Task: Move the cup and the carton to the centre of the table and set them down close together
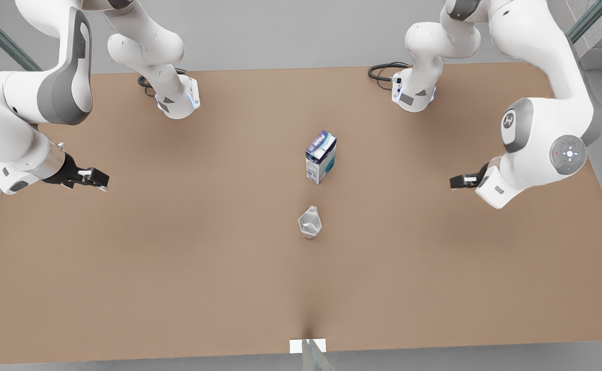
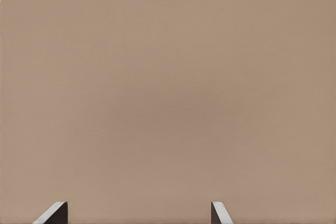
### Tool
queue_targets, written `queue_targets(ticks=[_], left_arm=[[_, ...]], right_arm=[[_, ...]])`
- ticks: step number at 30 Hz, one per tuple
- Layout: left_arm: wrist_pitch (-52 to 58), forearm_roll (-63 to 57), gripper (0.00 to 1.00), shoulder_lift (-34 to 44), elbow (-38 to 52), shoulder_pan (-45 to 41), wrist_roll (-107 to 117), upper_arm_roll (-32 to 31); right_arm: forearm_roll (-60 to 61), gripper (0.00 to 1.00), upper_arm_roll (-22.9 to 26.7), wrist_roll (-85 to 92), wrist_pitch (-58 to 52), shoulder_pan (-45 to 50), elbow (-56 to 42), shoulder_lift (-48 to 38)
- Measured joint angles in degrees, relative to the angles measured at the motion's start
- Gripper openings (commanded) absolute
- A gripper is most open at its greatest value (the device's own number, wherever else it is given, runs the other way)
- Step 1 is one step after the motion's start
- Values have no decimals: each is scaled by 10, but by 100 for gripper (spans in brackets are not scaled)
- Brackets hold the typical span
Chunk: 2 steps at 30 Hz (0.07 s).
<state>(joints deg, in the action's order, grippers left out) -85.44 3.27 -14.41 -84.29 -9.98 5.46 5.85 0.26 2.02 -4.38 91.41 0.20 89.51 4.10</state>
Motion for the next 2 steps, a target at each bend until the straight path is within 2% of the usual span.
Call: queue_targets(ticks=[2], left_arm=[[3, -12, 100, 1, 0, 2, 1, 0]], right_arm=[[0, 100, -1, 0, -2, 0, 0, -1]])
